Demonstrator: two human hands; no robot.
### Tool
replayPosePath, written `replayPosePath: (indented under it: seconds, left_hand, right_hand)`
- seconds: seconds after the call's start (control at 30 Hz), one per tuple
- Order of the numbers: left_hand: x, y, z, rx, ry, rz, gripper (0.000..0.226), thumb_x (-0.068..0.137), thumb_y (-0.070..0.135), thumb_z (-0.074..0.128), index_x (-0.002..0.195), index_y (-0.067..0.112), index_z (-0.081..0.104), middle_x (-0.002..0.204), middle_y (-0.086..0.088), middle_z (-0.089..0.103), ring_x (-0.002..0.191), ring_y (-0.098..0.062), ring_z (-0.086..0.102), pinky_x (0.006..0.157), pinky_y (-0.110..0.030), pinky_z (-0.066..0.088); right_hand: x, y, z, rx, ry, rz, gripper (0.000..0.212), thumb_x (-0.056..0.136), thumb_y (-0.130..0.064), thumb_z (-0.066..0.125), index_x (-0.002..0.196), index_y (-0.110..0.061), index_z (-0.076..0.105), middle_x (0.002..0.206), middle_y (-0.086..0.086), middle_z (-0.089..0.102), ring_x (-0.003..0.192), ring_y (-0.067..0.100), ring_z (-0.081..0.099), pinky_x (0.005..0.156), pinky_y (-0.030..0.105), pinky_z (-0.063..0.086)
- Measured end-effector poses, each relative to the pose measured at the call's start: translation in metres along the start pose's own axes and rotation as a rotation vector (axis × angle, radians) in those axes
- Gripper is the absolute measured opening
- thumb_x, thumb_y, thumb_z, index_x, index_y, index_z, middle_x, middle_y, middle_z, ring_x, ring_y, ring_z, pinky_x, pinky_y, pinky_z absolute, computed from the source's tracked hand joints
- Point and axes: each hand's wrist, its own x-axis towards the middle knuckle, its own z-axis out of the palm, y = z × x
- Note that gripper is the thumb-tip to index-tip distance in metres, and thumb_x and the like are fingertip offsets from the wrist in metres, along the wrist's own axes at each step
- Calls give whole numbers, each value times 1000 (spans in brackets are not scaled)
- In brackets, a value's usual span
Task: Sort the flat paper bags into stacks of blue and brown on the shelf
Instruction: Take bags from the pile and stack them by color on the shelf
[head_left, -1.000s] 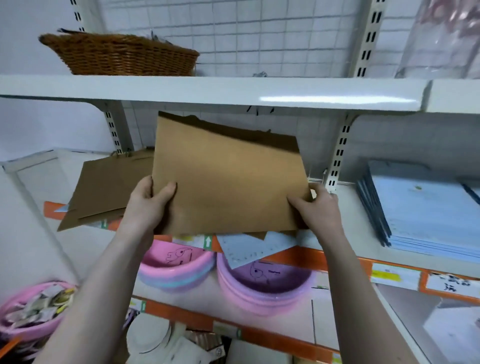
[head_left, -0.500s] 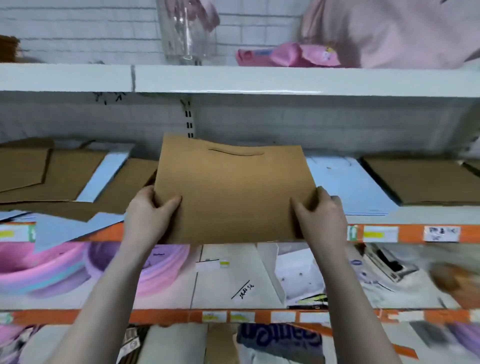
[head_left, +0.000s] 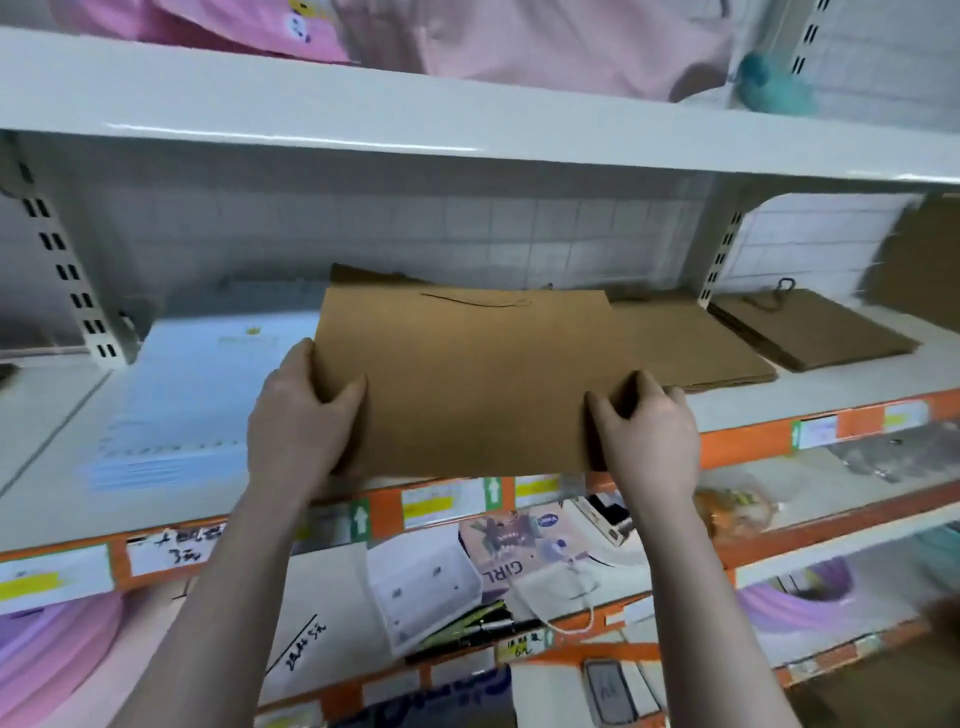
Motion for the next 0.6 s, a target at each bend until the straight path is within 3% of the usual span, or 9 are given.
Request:
replayPosePath:
  seconds: [0.23,0.37,0.6]
  left_hand:
    - [28,59,94,-40,-114,30,52,87,30,61,133,12,45,126,-14,55,114,-32,50,88,-35,39]
    - [31,82,137,4,-155,3,55,86,36,60,133,12,44,123,-15,55,112,-34,50,90,-42,41]
    - [9,132,207,54,-79,-55,45,84,33,62,117,7,47,111,-18,56,103,-36,52,76,-36,37]
  right_hand:
    - [82,57,-2,-76,48,62,40,87,-35,58,111,-3,57,106,21,55,104,38,49,89,39,37]
    - [118,85,-5,-106,37,83,37,88,-35,57,105,-3,58,106,19,55,104,38,49,89,39,37]
    - [196,146,-8,-82,-45,5,34,87,-34,55,100,-3,59,106,19,57,103,37,50,87,39,40]
